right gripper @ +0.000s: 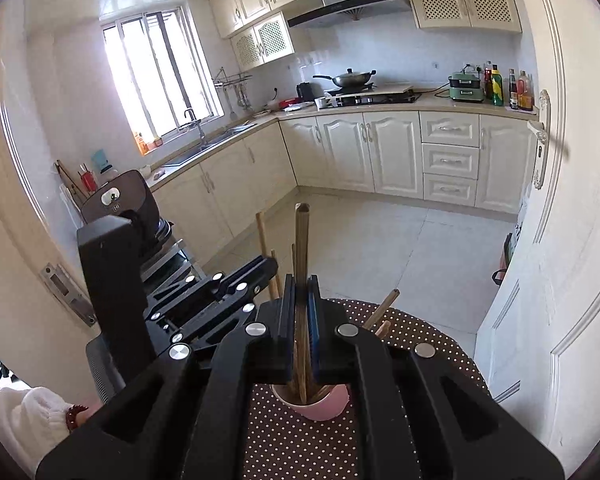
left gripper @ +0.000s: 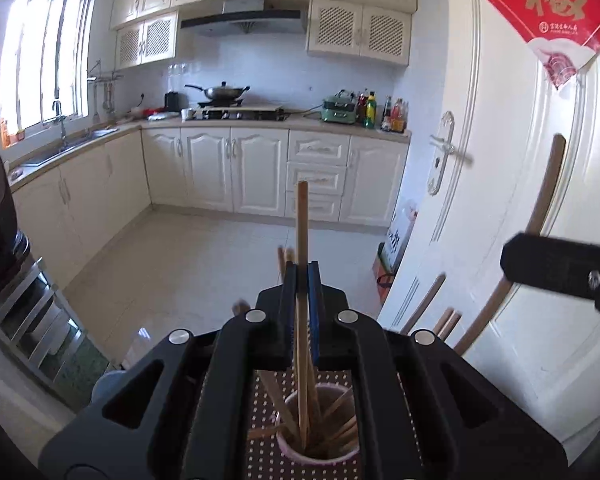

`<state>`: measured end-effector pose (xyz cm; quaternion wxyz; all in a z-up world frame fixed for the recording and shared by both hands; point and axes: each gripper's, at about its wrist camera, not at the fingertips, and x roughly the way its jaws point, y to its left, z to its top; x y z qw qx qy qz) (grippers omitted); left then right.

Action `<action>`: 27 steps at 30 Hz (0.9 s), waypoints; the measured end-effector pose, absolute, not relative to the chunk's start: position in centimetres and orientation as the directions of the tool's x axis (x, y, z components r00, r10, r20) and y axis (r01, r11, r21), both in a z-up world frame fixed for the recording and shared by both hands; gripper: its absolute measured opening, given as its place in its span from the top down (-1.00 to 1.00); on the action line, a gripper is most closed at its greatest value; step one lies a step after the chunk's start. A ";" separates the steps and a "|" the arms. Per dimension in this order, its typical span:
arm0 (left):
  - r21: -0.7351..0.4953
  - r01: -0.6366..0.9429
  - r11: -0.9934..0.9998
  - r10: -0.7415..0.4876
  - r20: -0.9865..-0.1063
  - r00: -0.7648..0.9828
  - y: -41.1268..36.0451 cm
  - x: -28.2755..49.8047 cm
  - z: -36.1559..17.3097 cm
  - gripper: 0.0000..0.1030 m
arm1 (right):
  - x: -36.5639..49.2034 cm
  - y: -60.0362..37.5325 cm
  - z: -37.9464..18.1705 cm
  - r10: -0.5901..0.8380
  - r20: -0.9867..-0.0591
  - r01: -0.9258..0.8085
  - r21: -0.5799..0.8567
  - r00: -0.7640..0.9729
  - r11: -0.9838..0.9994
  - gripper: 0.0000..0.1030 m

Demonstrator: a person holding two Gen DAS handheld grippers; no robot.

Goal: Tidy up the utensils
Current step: 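Open the left tool to drop its chopstick into the cup while the right tool opens too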

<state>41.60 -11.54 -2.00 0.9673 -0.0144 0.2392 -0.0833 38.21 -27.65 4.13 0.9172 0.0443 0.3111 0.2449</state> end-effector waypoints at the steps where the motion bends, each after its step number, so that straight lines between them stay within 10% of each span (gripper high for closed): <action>1: -0.065 0.150 0.987 -0.163 -0.464 0.871 -11.5 41.4 -2.2 0.87 | 38.1 -27.5 3.9 0.478 -0.554 -0.426 0.230 0.682 0.875 0.91; 9: -0.051 0.142 0.989 -0.148 -0.526 0.838 -11.5 40.1 -3.4 0.86 | 37.8 -26.9 2.9 0.488 -0.573 -0.451 0.218 0.658 0.865 0.91; 11: -0.047 0.145 0.988 -0.147 -0.540 0.829 -11.5 39.8 -3.7 0.71 | 37.8 -26.8 2.7 0.486 -0.577 -0.455 0.210 0.656 0.865 0.91; 13: -0.043 0.143 0.989 -0.143 -0.547 0.825 -11.4 39.4 -3.8 0.13 | 37.9 -26.9 2.6 0.482 -0.583 -0.461 0.199 0.654 0.865 0.91; 27: -0.055 0.113 0.992 -0.124 -0.561 0.818 -10.6 35.9 -2.9 -0.16 | 37.9 -27.0 1.0 0.491 -0.598 -0.482 0.191 0.634 0.855 0.91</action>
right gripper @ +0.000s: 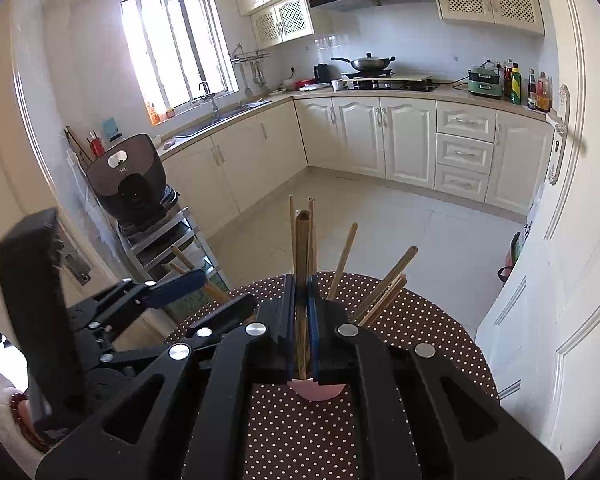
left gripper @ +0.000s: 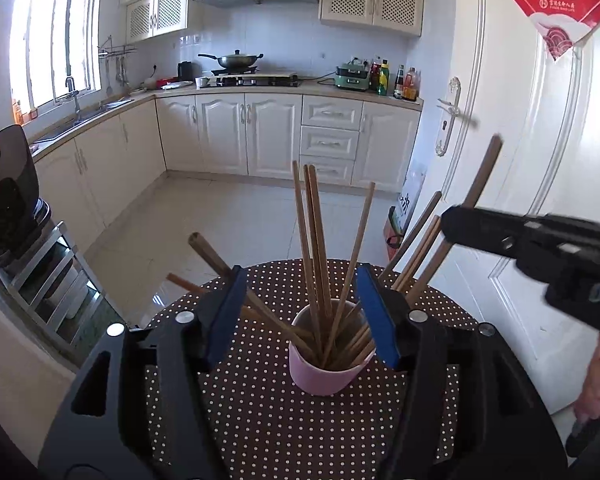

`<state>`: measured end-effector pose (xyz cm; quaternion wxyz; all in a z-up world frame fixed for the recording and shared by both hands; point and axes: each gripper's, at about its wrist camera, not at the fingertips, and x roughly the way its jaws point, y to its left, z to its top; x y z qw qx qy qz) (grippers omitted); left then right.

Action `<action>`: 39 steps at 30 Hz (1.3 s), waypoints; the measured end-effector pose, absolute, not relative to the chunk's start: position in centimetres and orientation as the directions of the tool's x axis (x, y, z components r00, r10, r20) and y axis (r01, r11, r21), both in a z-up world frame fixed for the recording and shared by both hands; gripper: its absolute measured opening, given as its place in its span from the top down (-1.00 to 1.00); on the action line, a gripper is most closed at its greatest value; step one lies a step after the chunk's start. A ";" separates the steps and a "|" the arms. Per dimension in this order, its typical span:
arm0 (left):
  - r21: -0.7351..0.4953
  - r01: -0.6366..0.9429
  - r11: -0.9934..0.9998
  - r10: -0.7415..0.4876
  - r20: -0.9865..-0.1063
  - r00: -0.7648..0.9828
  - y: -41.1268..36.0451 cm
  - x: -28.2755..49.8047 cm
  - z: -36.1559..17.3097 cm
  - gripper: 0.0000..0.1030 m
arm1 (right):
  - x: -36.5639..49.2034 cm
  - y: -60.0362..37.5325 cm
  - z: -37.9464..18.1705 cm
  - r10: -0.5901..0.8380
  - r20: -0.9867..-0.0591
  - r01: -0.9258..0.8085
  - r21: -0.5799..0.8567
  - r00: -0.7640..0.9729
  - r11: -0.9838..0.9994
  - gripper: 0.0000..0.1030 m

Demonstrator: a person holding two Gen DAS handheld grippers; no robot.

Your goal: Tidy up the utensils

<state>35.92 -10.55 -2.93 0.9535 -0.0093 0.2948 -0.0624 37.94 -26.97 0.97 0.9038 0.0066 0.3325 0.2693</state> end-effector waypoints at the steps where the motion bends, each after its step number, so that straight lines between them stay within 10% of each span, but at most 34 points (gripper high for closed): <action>1: -0.055 0.110 0.992 -0.122 -0.561 0.819 -10.5 35.7 -2.8 -0.22 | 38.0 -26.9 0.8 0.490 -0.600 -0.483 0.189 0.632 0.855 0.91; 27: -0.023 0.015 1.000 -0.025 -0.557 0.830 -4.8 31.0 1.7 -0.63 | 35.0 -24.9 1.1 0.439 -0.591 -0.423 0.175 0.677 0.889 0.84; 39: -0.018 0.030 0.999 -0.035 -0.488 0.872 -4.6 28.3 5.0 -0.70 | 30.5 -25.6 5.5 0.392 -0.518 -0.400 0.102 0.760 0.911 0.10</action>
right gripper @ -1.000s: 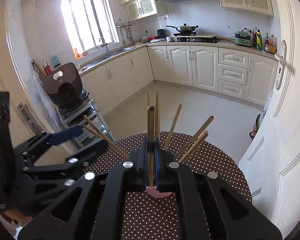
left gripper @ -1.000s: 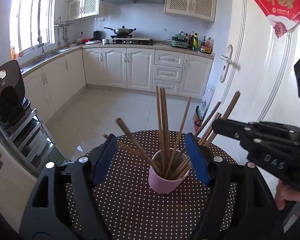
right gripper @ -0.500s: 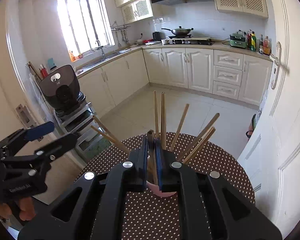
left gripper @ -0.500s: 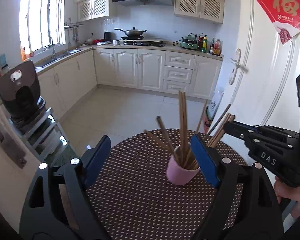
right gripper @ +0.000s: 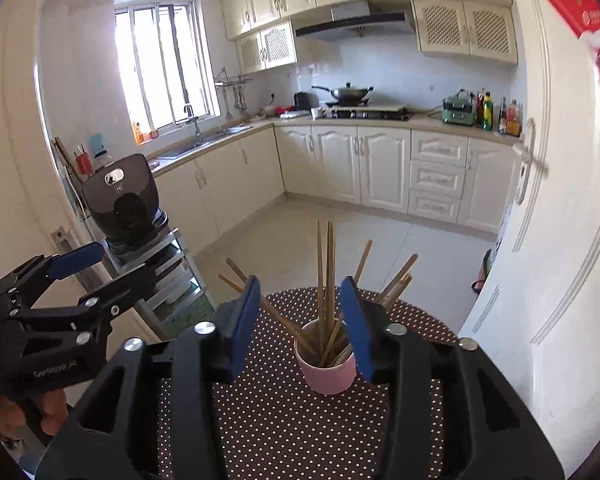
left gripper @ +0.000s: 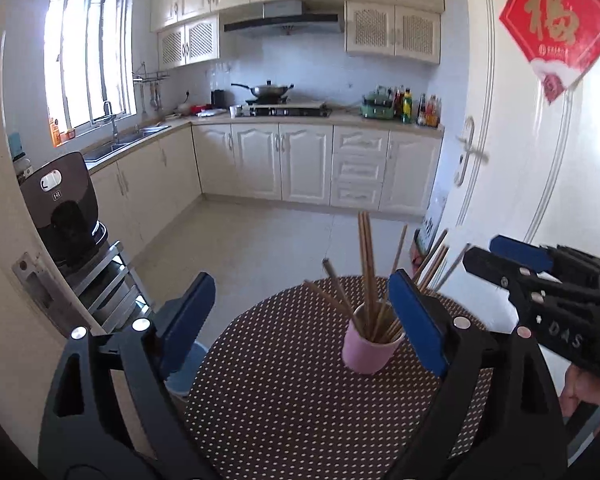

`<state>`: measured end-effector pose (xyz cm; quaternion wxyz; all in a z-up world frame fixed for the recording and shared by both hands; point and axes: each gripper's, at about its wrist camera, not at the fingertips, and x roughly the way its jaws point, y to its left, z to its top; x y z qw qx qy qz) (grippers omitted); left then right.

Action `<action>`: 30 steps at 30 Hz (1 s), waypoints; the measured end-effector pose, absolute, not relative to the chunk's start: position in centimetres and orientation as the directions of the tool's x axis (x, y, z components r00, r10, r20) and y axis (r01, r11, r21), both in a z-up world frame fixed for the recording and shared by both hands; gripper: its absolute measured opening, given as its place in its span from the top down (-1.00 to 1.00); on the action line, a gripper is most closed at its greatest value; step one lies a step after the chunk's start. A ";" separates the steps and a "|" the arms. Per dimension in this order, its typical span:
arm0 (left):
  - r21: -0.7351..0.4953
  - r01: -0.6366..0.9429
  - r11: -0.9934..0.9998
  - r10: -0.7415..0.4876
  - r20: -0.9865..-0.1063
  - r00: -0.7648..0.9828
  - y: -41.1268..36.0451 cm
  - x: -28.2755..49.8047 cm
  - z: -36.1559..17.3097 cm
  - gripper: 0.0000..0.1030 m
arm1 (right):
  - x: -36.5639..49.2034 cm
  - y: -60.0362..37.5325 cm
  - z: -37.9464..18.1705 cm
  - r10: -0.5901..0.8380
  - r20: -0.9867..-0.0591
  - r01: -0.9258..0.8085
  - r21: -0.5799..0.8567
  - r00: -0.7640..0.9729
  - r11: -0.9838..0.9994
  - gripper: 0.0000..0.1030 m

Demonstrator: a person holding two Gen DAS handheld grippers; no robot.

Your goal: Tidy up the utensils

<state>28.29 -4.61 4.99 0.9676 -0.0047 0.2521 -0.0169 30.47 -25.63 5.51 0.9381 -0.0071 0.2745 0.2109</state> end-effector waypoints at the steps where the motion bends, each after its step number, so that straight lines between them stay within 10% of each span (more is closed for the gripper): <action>1: -0.028 0.031 0.999 -0.041 -0.485 0.873 -4.6 28.2 5.3 -0.71 | 30.0 -25.8 6.0 0.389 -0.511 -0.399 0.096 0.767 0.912 0.05; 30: 0.032 -0.216 0.976 0.213 -0.350 0.912 -9.6 24.2 11.1 -0.84 | 28.6 -29.8 11.0 0.539 -0.373 -0.567 0.041 0.755 0.822 -0.74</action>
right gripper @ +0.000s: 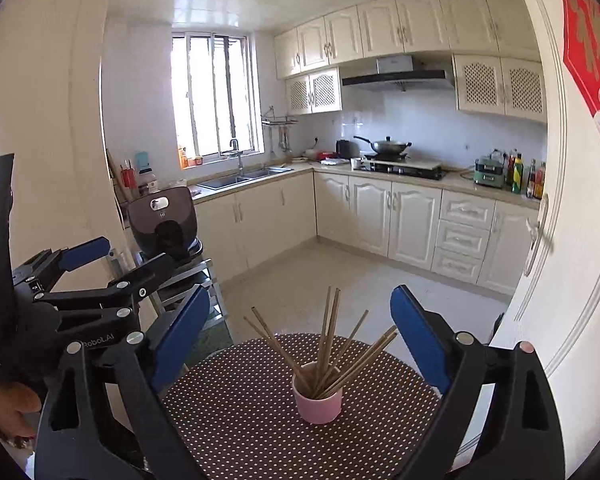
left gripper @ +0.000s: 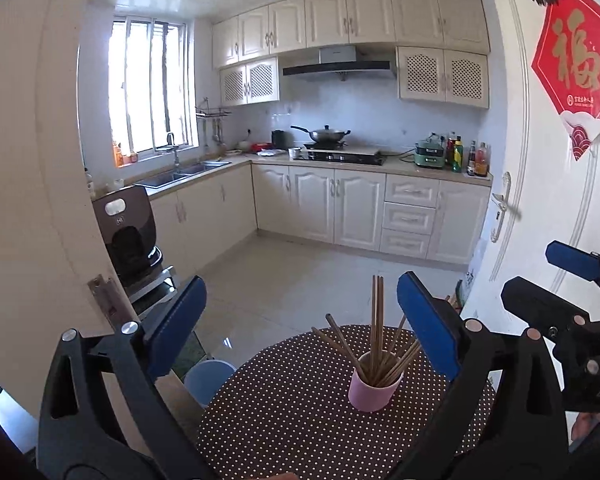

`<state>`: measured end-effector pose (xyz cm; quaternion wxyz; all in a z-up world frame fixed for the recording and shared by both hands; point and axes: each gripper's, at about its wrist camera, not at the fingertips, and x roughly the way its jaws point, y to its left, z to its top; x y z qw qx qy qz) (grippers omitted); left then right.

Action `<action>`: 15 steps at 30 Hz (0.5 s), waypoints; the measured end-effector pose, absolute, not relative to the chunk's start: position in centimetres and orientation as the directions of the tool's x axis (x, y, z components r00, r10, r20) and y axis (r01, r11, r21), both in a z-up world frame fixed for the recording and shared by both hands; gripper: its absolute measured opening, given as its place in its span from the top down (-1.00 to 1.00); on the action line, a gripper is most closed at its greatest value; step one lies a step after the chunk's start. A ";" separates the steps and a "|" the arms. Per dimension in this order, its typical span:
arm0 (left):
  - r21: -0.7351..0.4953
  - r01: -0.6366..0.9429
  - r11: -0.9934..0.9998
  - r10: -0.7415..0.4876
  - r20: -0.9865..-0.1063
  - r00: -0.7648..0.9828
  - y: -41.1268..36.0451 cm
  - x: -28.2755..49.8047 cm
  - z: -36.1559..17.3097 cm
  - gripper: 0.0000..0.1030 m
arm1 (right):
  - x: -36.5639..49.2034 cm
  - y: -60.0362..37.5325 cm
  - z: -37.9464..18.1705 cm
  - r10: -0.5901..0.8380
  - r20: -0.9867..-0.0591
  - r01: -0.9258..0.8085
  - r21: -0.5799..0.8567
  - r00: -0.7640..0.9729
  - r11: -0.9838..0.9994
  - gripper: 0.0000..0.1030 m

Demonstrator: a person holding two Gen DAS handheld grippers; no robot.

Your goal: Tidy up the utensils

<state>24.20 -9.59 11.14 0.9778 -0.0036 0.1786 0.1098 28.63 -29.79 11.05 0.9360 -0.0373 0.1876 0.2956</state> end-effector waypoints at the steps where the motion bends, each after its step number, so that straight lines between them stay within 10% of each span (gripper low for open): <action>1: 0.035 -0.217 0.976 0.215 -0.351 0.911 -9.7 24.2 11.1 -0.84 | 28.7 -29.9 11.0 0.537 -0.372 -0.566 0.037 0.757 0.823 -0.75; 15: 0.027 -0.219 0.975 0.213 -0.376 0.902 -10.5 24.0 10.7 -0.84 | 28.8 -30.3 10.2 0.539 -0.385 -0.566 0.052 0.749 0.823 -0.77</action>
